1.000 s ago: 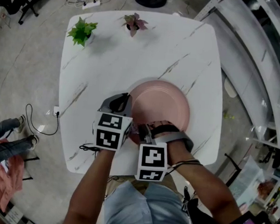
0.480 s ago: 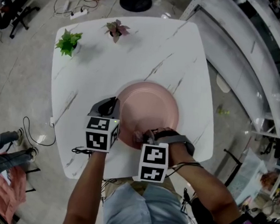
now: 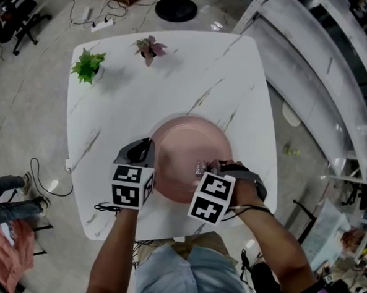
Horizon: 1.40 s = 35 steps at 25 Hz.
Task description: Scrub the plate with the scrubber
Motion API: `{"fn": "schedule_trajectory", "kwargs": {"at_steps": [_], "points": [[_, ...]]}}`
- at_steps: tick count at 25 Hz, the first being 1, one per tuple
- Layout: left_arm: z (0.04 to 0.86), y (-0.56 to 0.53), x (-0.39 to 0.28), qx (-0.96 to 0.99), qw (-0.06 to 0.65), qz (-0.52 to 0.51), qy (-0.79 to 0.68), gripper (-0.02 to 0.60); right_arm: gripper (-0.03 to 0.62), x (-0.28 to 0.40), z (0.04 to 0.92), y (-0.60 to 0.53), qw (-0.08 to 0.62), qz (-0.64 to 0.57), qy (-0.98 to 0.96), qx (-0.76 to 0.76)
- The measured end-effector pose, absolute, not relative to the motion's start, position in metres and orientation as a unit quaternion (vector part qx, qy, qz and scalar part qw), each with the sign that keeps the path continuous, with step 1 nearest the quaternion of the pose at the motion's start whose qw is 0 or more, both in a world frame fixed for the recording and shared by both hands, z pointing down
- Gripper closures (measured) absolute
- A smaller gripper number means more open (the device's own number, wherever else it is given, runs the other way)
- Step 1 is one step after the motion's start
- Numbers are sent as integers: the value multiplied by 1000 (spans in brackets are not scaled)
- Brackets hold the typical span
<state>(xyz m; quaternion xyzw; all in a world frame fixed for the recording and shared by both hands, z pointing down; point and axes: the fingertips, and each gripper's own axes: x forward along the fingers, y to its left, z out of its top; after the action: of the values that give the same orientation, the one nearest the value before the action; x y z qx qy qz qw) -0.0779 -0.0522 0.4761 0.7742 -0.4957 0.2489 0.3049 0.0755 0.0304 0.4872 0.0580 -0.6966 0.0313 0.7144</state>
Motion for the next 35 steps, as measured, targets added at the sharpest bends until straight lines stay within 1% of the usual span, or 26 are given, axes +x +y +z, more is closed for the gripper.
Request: {"fn": "schedule_trajectory", "kwargs": {"at_steps": [8, 15, 25, 35], "points": [[477, -50, -77, 775, 313, 247, -491, 563, 537, 81, 487, -21, 705, 37, -698, 121], [476, -50, -77, 774, 313, 243, -494, 563, 537, 69, 485, -61, 699, 12, -700, 146], [475, -51, -75, 773, 317, 238, -495, 563, 537, 25, 484, -78, 687, -49, -718, 106], [476, -52, -77, 769, 323, 235, -499, 563, 537, -14, 484, -47, 666, -96, -737, 59]]}}
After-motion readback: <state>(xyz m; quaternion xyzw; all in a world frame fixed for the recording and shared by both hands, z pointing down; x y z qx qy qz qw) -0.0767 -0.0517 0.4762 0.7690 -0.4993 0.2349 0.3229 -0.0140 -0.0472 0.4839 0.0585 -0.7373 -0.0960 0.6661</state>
